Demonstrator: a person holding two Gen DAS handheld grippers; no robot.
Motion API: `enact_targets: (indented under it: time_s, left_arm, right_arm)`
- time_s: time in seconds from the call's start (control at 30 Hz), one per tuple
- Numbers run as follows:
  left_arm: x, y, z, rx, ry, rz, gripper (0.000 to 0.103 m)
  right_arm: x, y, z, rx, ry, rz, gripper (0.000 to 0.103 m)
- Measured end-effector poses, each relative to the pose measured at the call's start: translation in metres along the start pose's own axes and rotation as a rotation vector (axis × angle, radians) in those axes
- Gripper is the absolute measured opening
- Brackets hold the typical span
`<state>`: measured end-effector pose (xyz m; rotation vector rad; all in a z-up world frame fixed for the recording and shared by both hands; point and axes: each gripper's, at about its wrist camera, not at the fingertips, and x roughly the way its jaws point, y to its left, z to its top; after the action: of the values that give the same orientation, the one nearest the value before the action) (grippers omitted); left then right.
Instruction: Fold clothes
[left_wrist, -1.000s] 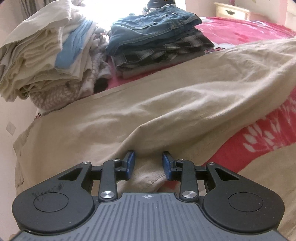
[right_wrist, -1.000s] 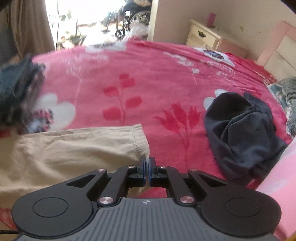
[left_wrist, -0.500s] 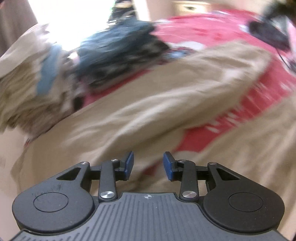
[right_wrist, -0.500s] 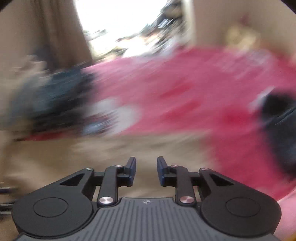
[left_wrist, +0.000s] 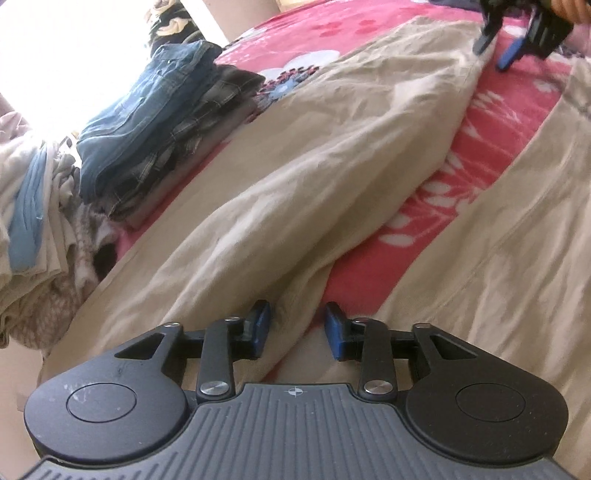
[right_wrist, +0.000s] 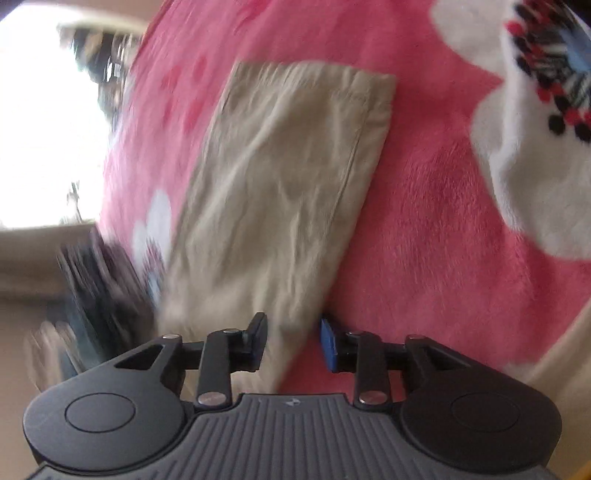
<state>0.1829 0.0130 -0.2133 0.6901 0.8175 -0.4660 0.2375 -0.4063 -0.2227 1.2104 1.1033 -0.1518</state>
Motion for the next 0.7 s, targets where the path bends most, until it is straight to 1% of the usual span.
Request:
enact_targets:
  time_s: [0.03, 0.07, 0.1, 0.13, 0.17, 0.2, 0.3, 0.33, 0.4, 0.47, 0.5, 0.57, 0.6, 0.63, 0.67, 0.7]
  left_arm:
    - [0.001, 0.002, 0.001, -0.011, -0.002, 0.004, 0.015]
    - [0.002, 0.003, 0.002, -0.018, -0.005, 0.010, 0.012]
    - [0.002, 0.004, 0.002, -0.021, -0.010, 0.012, 0.007]
    - [0.002, 0.005, 0.002, -0.022, -0.015, 0.011, 0.005]
    - [0.003, 0.006, 0.003, -0.023, -0.020, 0.010, 0.004]
    - [0.000, 0.010, 0.004, -0.031, -0.024, -0.009, 0.004]
    - [-0.017, 0.030, 0.009, -0.078, -0.045, -0.099, 0.003]
    - [-0.027, 0.040, 0.011, -0.103, -0.065, -0.132, 0.003]
    - [-0.041, 0.055, 0.014, -0.138, -0.095, -0.197, 0.003]
    - [-0.046, 0.065, 0.012, -0.149, -0.101, -0.268, 0.003]
    - [-0.046, 0.064, 0.010, -0.134, -0.095, -0.301, 0.003]
    - [-0.037, 0.052, 0.005, -0.077, -0.059, -0.344, 0.003]
    - [-0.032, 0.044, 0.002, -0.048, -0.040, -0.363, 0.003]
    - [-0.025, 0.037, -0.002, -0.032, -0.020, -0.367, 0.003]
    - [-0.016, 0.030, -0.005, -0.025, 0.000, -0.363, 0.003]
    - [-0.008, 0.025, -0.008, -0.030, 0.021, -0.357, 0.004]
  right_arm:
    - [-0.001, -0.001, 0.002, 0.022, -0.026, 0.014, 0.019]
    - [-0.003, -0.002, 0.004, 0.042, -0.051, 0.026, 0.006]
    - [-0.004, 0.001, 0.006, 0.045, -0.065, 0.030, 0.006]
    - [-0.007, 0.009, 0.007, 0.026, -0.076, 0.030, 0.005]
    - [-0.014, 0.027, 0.007, -0.047, -0.096, 0.027, 0.005]
    - [-0.022, 0.047, 0.007, -0.136, -0.117, 0.024, 0.005]
    - [-0.055, 0.111, -0.005, -0.461, -0.184, 0.004, 0.005]
    - [-0.063, 0.123, -0.010, -0.529, -0.193, -0.010, 0.005]
    - [-0.069, 0.128, -0.010, -0.570, -0.182, -0.060, 0.005]
    - [-0.065, 0.112, -0.011, -0.545, -0.155, -0.131, 0.005]
    - [-0.055, 0.103, -0.011, -0.518, -0.142, -0.169, 0.005]
    - [-0.032, 0.073, -0.013, -0.465, -0.114, -0.234, 0.006]
    - [-0.023, 0.058, -0.012, -0.442, -0.107, -0.256, 0.009]
    - [-0.015, 0.044, -0.011, -0.416, -0.101, -0.275, 0.009]
    - [-0.012, 0.034, -0.011, -0.404, -0.103, -0.261, 0.008]
    - [-0.014, 0.032, -0.011, -0.402, -0.104, -0.248, 0.009]
